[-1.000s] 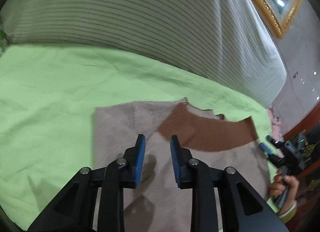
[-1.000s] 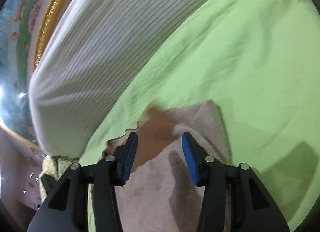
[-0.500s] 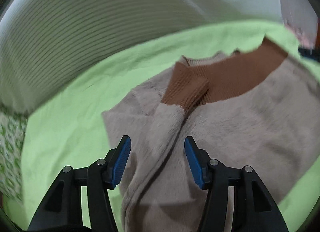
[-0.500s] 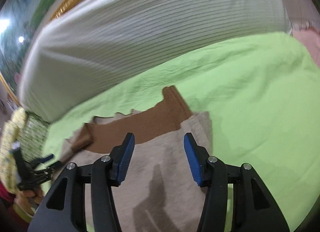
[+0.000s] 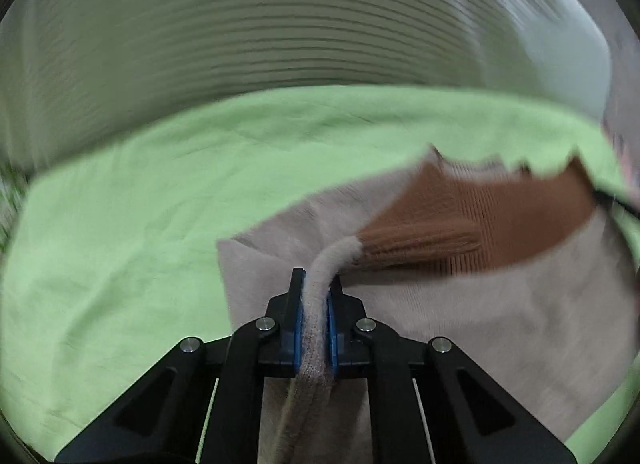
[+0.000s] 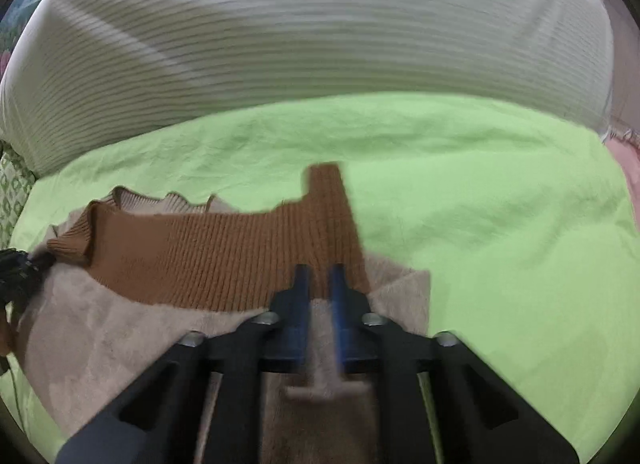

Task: Fold small clothes

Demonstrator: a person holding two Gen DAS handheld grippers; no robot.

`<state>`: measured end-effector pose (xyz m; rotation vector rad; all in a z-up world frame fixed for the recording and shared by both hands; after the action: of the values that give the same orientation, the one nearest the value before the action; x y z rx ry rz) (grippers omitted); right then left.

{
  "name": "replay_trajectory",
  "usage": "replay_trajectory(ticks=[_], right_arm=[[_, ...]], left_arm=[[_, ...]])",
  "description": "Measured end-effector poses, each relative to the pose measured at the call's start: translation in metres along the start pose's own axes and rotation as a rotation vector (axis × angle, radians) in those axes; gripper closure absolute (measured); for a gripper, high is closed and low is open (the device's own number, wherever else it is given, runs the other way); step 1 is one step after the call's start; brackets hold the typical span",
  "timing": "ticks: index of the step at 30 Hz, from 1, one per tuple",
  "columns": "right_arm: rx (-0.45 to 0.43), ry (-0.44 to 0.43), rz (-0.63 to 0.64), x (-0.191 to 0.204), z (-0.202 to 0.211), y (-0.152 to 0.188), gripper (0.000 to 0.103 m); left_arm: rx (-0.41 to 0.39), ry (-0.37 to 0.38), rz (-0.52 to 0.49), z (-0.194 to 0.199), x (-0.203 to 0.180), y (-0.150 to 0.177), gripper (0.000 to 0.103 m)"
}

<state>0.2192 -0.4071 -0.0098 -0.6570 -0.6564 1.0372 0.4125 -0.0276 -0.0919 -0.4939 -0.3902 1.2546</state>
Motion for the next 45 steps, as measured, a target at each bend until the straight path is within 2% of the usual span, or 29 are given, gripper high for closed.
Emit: replay_trajectory(ticks=[1,3,5,6,7,8,9,10,11,12,14,17,21,25,30,33,34,36,37,38,39,41,43,45], right_arm=[[-0.003,0.025,-0.030,-0.006,-0.002,-0.003,0.093],[0.044,0.065,-0.065,-0.016,-0.014,-0.003,0.093],[0.073,0.067,-0.101,-0.022,-0.018,-0.002,0.091],[0.066,0.057,-0.117,-0.024,-0.014,-0.002,0.089],[0.059,0.051,-0.124,-0.025,-0.008,-0.002,0.088],[0.050,0.038,-0.129,-0.026,0.002,-0.002,0.082],[0.039,0.024,-0.129,-0.026,0.014,-0.001,0.068],[0.025,0.008,-0.126,-0.025,0.027,0.002,0.060],[0.004,-0.004,-0.123,-0.025,0.042,0.005,0.046],[-0.019,-0.016,-0.117,-0.024,0.059,0.010,0.041],[-0.043,-0.042,-0.115,-0.020,0.085,0.023,0.039],[-0.051,-0.066,-0.164,-0.026,0.123,0.060,0.034],[-0.042,-0.043,-0.275,-0.046,0.150,0.112,0.034],[-0.009,-0.050,-0.405,-0.059,0.152,0.151,0.034],[0.014,-0.082,-0.492,-0.057,0.141,0.169,0.034],[0.024,-0.143,-0.531,-0.049,0.127,0.170,0.035],[0.021,-0.163,-0.543,-0.046,0.124,0.171,0.036],[0.001,-0.155,-0.571,-0.044,0.118,0.170,0.053],[-0.005,-0.156,-0.590,-0.046,0.117,0.170,0.057],[-0.010,-0.158,-0.612,-0.048,0.116,0.171,0.071],[-0.014,-0.163,-0.632,-0.050,0.115,0.171,0.078],[-0.041,-0.175,-0.632,-0.052,0.124,0.166,0.084],[-0.095,-0.201,-0.607,-0.053,0.145,0.157,0.088],[-0.125,-0.221,-0.575,-0.055,0.166,0.150,0.091]], left_arm=[[0.022,0.020,0.065,-0.008,0.012,-0.004,0.093],[0.048,0.009,0.130,-0.023,0.028,-0.007,0.091],[0.068,0.056,0.192,-0.030,0.038,-0.004,0.086],[0.064,0.055,0.194,-0.026,0.040,-0.002,0.084],[0.054,0.044,0.182,-0.019,0.039,0.000,0.078],[0.048,0.035,0.170,-0.013,0.040,0.003,0.076],[0.040,0.022,0.155,-0.002,0.038,0.008,0.074],[0.038,0.011,0.151,0.010,0.038,0.015,0.063],[0.031,0.011,0.153,0.021,0.036,0.022,0.059],[0.016,0.020,0.158,0.033,0.035,0.031,0.057],[0.000,0.039,0.184,0.064,0.026,0.056,0.042],[-0.022,0.067,0.255,0.095,0.023,0.101,0.029],[0.002,0.046,0.332,0.110,0.022,0.157,0.025],[0.102,0.102,0.437,0.090,0.010,0.196,0.024],[0.076,0.136,0.593,0.086,0.012,0.201,0.016],[0.060,0.138,0.623,0.078,0.008,0.190,0.018],[0.053,0.138,0.611,0.073,0.005,0.184,0.024],[0.046,0.133,0.597,0.067,0.000,0.175,0.043],[0.035,0.153,0.594,0.066,-0.002,0.172,0.068],[0.025,0.202,0.611,0.062,0.000,0.167,0.077],[0.016,0.219,0.636,0.065,0.004,0.168,0.078],[-0.040,0.255,0.669,0.082,0.012,0.166,0.085],[-0.101,0.259,0.662,0.106,0.016,0.164,0.091],[-0.134,0.259,0.651,0.127,0.020,0.168,0.091]])
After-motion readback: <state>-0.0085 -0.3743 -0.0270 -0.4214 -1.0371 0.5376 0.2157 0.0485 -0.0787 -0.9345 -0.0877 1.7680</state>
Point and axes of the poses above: each gripper's, at about its wrist camera, not at the fingertips, and z roughly against the way its jaws point, x to its left, y to its underside, the point moved 5 cm from there along -z, roughly the way its jaws point, and after that the axes turned 5 degrees about -z, right-handed, at the moved point
